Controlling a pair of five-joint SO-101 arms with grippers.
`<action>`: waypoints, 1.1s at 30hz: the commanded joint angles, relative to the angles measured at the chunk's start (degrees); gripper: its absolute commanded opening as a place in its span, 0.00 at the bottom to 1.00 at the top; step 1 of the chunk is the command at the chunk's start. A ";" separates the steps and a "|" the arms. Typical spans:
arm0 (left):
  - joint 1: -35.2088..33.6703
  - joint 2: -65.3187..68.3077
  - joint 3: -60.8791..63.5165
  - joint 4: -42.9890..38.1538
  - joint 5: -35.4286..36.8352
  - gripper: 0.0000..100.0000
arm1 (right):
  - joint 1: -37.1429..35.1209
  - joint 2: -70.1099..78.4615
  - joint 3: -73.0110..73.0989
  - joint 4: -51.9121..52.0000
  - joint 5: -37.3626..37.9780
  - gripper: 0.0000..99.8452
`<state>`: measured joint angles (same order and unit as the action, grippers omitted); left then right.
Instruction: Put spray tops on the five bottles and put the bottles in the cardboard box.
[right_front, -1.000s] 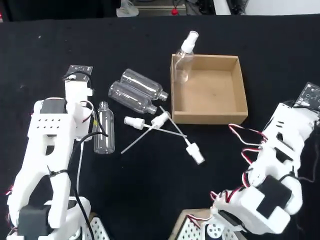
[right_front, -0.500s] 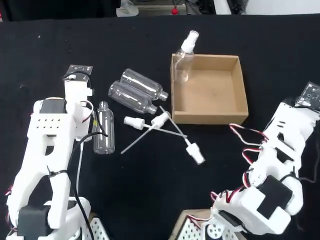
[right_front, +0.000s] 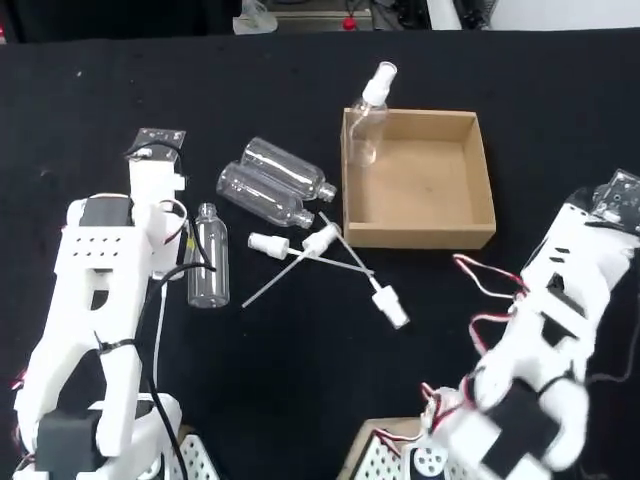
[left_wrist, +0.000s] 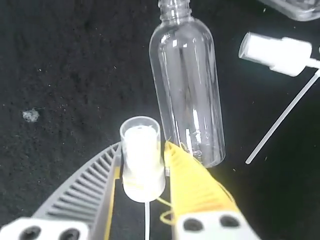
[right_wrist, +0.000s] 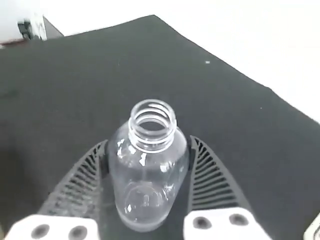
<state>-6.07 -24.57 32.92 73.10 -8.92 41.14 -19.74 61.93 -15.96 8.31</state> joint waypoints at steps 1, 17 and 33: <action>0.40 -2.37 -5.49 -0.09 0.53 0.03 | -1.85 -17.27 -0.57 16.62 -2.90 0.04; 0.92 -2.29 -17.54 6.33 9.23 0.03 | -50.55 -65.01 -0.04 63.74 -2.73 0.04; 0.84 -2.29 -11.12 0.00 11.34 0.03 | -67.60 -58.24 9.01 58.02 -3.25 0.04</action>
<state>-5.89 -24.84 21.58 75.74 1.71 -25.41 -78.37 69.49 46.37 5.32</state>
